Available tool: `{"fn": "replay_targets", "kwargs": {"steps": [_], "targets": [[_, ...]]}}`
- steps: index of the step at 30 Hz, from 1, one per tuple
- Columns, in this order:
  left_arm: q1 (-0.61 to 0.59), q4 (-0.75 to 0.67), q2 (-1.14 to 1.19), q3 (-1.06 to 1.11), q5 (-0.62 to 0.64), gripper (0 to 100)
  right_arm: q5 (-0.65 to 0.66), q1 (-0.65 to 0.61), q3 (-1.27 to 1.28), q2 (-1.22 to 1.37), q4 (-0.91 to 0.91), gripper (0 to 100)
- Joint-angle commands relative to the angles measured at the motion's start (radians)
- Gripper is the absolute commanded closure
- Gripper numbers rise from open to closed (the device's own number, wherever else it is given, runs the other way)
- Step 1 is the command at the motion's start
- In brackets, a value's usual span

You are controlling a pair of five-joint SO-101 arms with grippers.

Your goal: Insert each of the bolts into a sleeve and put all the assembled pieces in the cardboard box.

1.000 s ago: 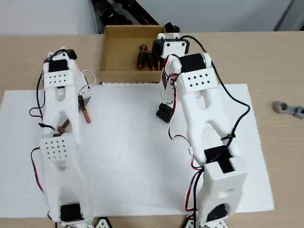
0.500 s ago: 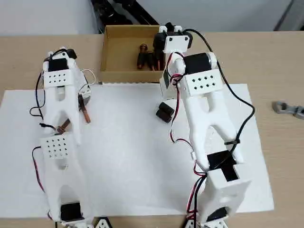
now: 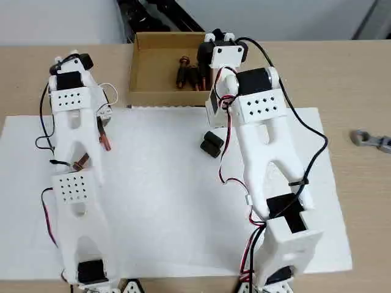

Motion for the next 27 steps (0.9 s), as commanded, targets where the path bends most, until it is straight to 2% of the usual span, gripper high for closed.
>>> {"fn": "replay_targets", "kwargs": {"steps": [1, 12, 18, 27], "targets": [[0.014, 0.023, -0.021, -0.051, -0.014, 99, -0.008, -0.005, -0.051, -0.062, 0.008, 85.8], [0.118, 0.025, -0.273, -0.156, -0.044, 99, -0.006, -0.001, -0.051, -0.064, 0.028, 85.8], [0.115, 0.025, -0.400, -0.022, -0.094, 99, -0.006, -0.001, 0.043, -0.156, 0.036, 85.9], [0.081, 0.025, -0.710, 0.266, -0.144, 99, -0.066, -0.004, 0.451, -0.381, 0.031, 85.9]]}}
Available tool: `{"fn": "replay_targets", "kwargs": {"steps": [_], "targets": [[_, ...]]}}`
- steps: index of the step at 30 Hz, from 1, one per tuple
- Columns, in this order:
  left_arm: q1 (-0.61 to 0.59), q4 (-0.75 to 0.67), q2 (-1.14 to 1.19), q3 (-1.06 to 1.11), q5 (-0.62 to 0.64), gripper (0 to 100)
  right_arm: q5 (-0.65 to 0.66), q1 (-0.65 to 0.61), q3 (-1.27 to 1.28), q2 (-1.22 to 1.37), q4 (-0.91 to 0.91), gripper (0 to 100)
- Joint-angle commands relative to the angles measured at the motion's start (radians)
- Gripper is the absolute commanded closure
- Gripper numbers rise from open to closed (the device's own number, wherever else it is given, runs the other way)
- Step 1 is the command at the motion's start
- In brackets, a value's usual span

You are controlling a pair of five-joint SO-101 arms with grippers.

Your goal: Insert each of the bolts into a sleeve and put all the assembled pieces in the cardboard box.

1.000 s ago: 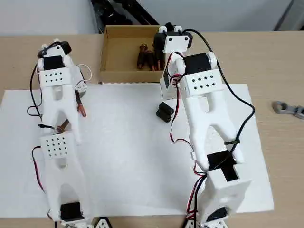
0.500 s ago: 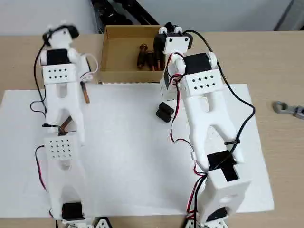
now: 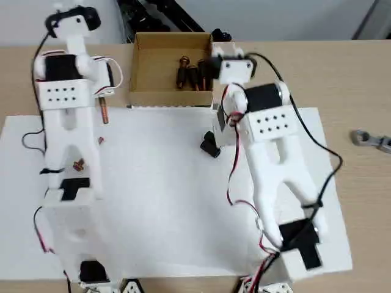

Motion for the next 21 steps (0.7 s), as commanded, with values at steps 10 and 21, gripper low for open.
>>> {"fn": "replay_targets", "kwargs": {"steps": [10, 21], "targets": [[-0.005, -0.002, -0.669, 0.513, -0.094, 99, 0.292, -0.012, 0.209, -0.182, -0.042, 85.8], [-0.006, -0.172, -1.102, 0.977, -0.106, 99, 0.373, -0.081, 0.213, -0.081, -0.340, 85.4]]}}
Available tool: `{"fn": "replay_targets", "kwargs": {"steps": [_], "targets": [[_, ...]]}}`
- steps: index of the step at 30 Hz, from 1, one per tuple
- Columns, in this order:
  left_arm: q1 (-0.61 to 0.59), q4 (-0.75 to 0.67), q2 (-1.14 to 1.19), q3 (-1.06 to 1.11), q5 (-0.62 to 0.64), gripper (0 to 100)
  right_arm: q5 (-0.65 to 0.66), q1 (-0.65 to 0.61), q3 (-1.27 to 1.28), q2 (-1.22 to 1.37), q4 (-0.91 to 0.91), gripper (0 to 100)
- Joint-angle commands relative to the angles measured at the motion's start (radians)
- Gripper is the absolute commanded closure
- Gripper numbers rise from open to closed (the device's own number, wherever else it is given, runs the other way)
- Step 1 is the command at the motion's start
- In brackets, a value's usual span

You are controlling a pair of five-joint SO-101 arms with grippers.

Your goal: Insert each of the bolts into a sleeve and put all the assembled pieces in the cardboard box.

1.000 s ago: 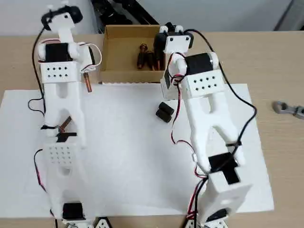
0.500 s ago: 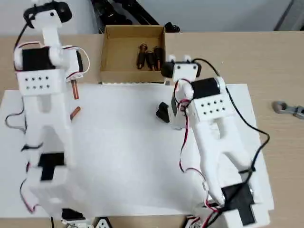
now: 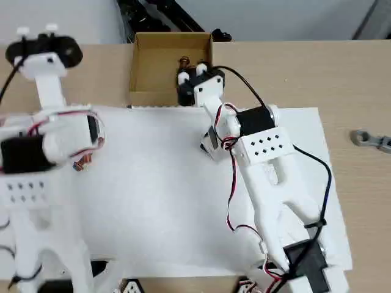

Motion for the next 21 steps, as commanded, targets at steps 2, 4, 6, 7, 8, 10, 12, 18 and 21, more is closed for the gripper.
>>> {"fn": "replay_targets", "kwargs": {"steps": [2, 4, 6, 7, 8, 10, 12, 18, 21], "targets": [[-0.005, -0.086, -0.190, 0.128, -0.025, 99, 0.012, -0.005, -0.009, 0.090, -0.101, 85.4], [-0.005, -0.106, -0.255, 0.179, -0.060, 99, 0.012, 0.001, -0.009, 0.139, -0.140, 85.4], [-0.018, -0.115, -0.311, 0.219, -0.087, 99, 0.012, 0.004, -0.011, 0.182, -0.185, 85.4], [-0.038, -0.126, -0.334, 0.236, -0.092, 99, 0.025, 0.007, -0.011, 0.202, -0.208, 85.4], [-0.061, -0.138, -0.353, 0.254, -0.095, 99, 0.043, 0.010, -0.011, 0.219, -0.232, 85.4], [-0.115, -0.164, -0.381, 0.289, -0.095, 99, 0.077, 0.021, -0.011, 0.252, -0.282, 85.4], [-0.155, -0.169, -0.393, 0.314, -0.095, 99, 0.092, 0.031, -0.020, 0.285, -0.323, 85.4], [-0.176, -0.161, -0.399, 0.351, -0.095, 99, 0.094, 0.053, -0.135, 0.410, -0.286, 85.5], [-0.176, -0.161, -0.399, 0.351, -0.095, 99, 0.089, 0.045, -0.198, 0.458, -0.191, 85.5]]}}
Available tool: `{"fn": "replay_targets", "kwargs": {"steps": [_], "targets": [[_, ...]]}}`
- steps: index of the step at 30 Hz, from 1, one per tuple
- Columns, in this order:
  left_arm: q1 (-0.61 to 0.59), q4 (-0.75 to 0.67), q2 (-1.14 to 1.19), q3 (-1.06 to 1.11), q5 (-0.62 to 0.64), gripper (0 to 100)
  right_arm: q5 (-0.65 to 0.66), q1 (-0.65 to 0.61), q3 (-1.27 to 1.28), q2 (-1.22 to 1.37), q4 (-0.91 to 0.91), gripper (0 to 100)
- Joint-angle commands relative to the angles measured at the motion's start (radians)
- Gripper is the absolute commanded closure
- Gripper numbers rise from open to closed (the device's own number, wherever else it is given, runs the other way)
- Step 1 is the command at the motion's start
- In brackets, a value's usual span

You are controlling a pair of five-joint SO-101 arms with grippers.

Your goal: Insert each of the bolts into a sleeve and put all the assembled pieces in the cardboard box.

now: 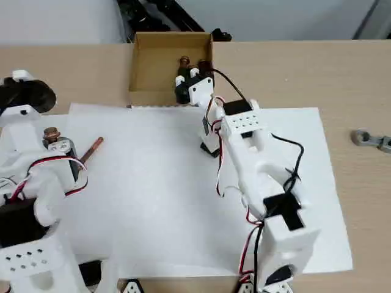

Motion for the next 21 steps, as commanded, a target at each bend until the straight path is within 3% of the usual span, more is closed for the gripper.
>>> {"fn": "replay_targets", "kwargs": {"steps": [1, 7, 21], "targets": [[-0.003, -0.026, -0.020, -0.004, -0.003, 99, 0.005, -0.004, -0.106, 0.021, 0.097, 85.5], [-0.003, -0.026, -0.020, -0.004, -0.002, 99, 0.005, -0.016, -0.163, 0.044, 0.216, 85.5], [-0.003, -0.025, -0.020, -0.004, -0.002, 99, 0.011, -0.067, -0.167, 0.053, 0.246, 85.7]]}}
